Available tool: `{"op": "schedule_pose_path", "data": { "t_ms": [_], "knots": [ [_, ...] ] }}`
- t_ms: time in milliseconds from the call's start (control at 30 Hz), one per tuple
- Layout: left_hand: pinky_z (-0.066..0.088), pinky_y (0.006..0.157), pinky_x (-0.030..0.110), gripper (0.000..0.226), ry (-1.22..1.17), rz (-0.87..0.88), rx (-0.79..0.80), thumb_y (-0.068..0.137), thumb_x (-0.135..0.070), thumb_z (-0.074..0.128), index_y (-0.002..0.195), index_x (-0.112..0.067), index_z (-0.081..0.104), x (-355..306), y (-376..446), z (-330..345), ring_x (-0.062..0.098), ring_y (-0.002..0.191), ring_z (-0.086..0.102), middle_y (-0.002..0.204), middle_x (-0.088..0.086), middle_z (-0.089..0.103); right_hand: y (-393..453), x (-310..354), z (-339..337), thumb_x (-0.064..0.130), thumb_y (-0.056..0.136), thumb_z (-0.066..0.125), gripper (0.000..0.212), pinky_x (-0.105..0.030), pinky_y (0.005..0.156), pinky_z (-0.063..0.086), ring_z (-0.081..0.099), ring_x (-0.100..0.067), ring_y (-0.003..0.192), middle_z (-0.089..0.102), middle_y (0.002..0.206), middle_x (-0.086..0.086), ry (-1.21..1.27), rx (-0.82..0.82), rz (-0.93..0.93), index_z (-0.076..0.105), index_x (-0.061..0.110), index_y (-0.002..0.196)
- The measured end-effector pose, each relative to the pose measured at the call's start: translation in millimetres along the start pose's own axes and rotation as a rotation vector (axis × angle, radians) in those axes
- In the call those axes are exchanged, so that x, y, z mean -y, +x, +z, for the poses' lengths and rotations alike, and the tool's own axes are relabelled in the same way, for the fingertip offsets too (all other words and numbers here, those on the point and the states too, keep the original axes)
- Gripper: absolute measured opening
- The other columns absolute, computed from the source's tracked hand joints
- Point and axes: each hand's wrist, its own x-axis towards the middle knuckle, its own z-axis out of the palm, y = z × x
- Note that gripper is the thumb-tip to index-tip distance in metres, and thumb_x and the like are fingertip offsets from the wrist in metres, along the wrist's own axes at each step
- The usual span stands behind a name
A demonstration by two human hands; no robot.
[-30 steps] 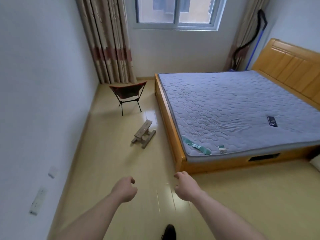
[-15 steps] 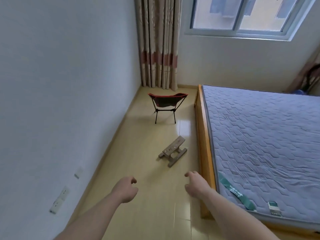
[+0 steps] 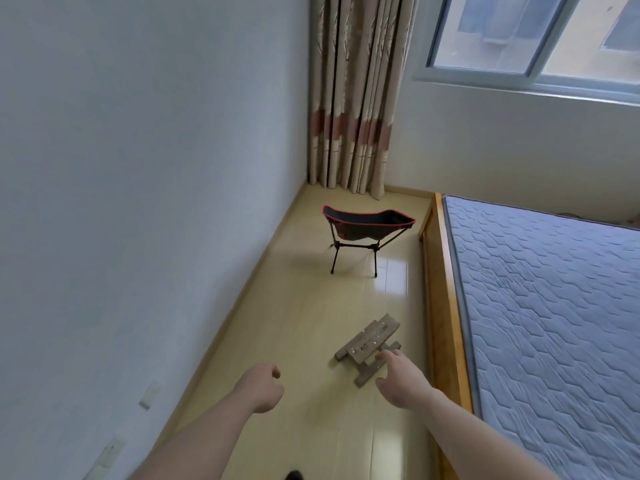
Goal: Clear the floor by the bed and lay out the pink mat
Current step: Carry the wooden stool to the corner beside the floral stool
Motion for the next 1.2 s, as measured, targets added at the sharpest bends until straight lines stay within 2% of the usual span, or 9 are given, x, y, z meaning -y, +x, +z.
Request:
{"op": "schedule_pose_path", "data": {
  "t_ms": [67,233,367,600,867,1000,1200],
  "knots": [
    [0.046,0.102,0.030,0.050,0.025,0.015,0.013,0.088,-0.025,0.047,0.138,-0.025,0.054,-19,47,-23,0.019,0.129,0.053,0.144,-0.002,0.053,39,2,-16,0.022,0.095,0.064,0.062,-0.032,0.111,0.046,0.050,-0.021,0.138,0.042,0.156,-0.001,0.030,-0.015,0.029,0.042,0.021,0.154],
    [0.046,0.102,0.030,0.051,0.061,0.034,0.061,0.086,-0.025,0.048,0.136,-0.024,0.057,-66,101,-55,0.021,0.127,0.056,0.140,0.000,0.057,78,-7,-48,0.020,0.095,0.064,0.061,-0.031,0.110,0.046,0.050,-0.019,0.138,0.044,0.156,0.000,0.056,-0.046,0.068,0.044,0.022,0.153],
    [0.044,0.104,0.031,0.050,0.067,0.104,0.055,0.088,-0.026,0.046,0.138,-0.025,0.055,-131,152,-80,0.023,0.129,0.053,0.143,0.001,0.055,128,-29,-89,0.022,0.094,0.069,0.062,-0.029,0.108,0.047,0.051,-0.018,0.137,0.046,0.154,-0.001,0.069,-0.085,0.113,0.045,0.025,0.151],
    [0.044,0.107,0.031,0.051,0.047,0.104,0.100,0.088,-0.027,0.051,0.138,-0.023,0.055,-218,247,-76,0.022,0.130,0.053,0.143,0.001,0.054,241,-86,-145,0.018,0.094,0.068,0.057,-0.026,0.101,0.051,0.055,-0.019,0.131,0.047,0.150,-0.002,0.070,-0.042,0.140,0.048,0.023,0.147],
    [0.044,0.103,0.028,0.051,0.036,-0.049,0.113,0.085,-0.029,0.049,0.135,-0.026,0.057,-254,323,-69,0.019,0.129,0.054,0.141,-0.002,0.057,359,-133,-182,0.018,0.096,0.065,0.054,-0.029,0.105,0.050,0.055,-0.021,0.131,0.048,0.149,-0.003,0.059,0.107,0.152,0.049,0.022,0.147],
    [0.048,0.102,0.031,0.049,0.011,-0.131,0.186,0.088,-0.030,0.049,0.136,-0.024,0.056,-252,350,-59,0.020,0.123,0.056,0.140,0.000,0.057,395,-137,-183,0.019,0.096,0.064,0.055,-0.031,0.107,0.048,0.054,-0.022,0.133,0.048,0.151,-0.004,0.058,0.165,0.133,0.048,0.023,0.149],
    [0.047,0.101,0.029,0.048,-0.003,-0.177,0.262,0.090,-0.029,0.048,0.136,-0.023,0.055,-265,402,-49,0.021,0.123,0.056,0.140,0.001,0.056,438,-137,-187,0.023,0.099,0.060,0.053,-0.032,0.109,0.046,0.052,-0.022,0.136,0.047,0.152,-0.004,0.071,0.214,0.167,0.047,0.021,0.150]
  ]
}}
